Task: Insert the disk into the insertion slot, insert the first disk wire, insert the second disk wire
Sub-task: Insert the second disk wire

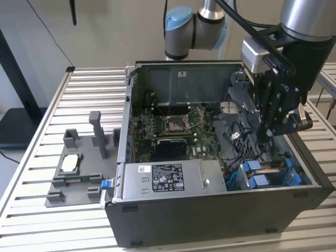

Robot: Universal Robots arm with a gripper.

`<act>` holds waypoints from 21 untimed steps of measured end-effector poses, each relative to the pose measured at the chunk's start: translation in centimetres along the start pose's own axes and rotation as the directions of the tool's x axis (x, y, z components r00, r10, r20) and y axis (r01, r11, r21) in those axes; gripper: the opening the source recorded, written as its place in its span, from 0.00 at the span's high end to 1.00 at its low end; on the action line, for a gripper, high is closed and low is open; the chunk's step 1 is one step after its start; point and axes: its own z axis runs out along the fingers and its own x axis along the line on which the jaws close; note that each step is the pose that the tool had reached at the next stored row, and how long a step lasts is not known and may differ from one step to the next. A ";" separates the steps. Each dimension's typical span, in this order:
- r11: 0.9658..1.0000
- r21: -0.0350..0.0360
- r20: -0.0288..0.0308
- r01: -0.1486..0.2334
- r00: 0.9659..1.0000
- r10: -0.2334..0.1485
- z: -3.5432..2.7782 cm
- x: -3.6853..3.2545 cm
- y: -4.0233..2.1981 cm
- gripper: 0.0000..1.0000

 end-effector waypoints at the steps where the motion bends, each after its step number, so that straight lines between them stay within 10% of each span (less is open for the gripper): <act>1: 1.000 -0.001 0.000 0.000 1.000 0.000 0.03 0.17 -0.08 0.84; 16: 0.999 -0.039 0.005 -0.001 1.000 0.001 1.17 2.32 -2.35 0.84; 21: 0.999 -0.048 0.019 -0.001 1.000 0.002 1.69 2.77 -3.08 0.84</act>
